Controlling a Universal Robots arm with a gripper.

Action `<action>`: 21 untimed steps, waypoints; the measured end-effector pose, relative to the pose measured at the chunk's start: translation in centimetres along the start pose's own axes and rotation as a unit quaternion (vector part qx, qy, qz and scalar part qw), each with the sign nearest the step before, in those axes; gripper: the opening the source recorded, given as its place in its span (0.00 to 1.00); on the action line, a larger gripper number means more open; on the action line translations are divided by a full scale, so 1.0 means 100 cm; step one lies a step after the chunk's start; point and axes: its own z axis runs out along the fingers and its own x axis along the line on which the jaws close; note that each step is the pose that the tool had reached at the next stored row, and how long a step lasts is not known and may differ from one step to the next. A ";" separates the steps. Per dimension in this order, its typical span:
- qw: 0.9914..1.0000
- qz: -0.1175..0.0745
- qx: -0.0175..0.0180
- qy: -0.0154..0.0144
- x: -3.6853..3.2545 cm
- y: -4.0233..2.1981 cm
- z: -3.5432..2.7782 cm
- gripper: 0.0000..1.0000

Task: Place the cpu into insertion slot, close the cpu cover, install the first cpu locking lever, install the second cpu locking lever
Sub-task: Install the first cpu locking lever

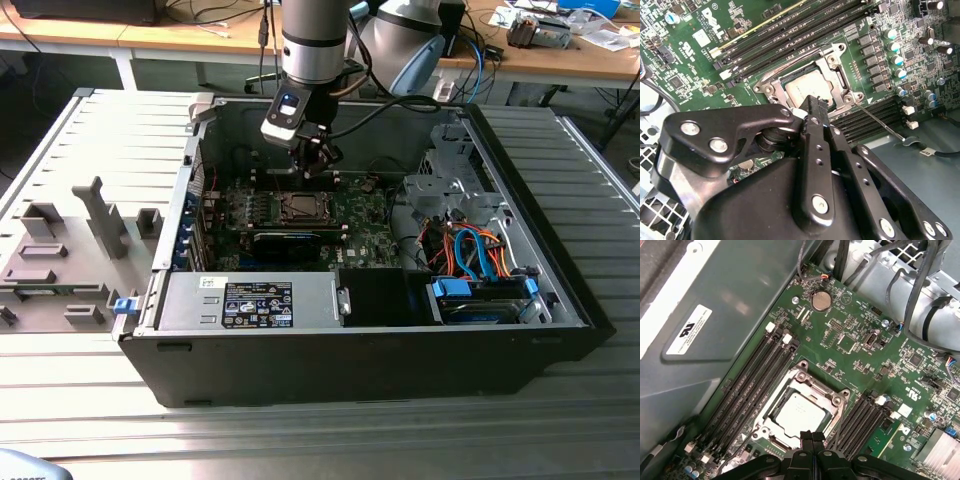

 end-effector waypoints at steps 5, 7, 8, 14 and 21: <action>1.000 -0.005 0.000 0.000 0.0000 0.0000 0.0000 0.11; 1.000 -0.007 0.000 0.000 0.0000 0.0000 0.0000 0.11; 1.000 -0.008 0.000 0.000 0.0000 0.0000 0.0000 0.11; 1.000 -0.016 0.000 0.000 0.0000 0.0000 0.0000 0.11; 1.000 -0.027 -0.001 -0.001 0.0000 0.0000 0.0000 0.11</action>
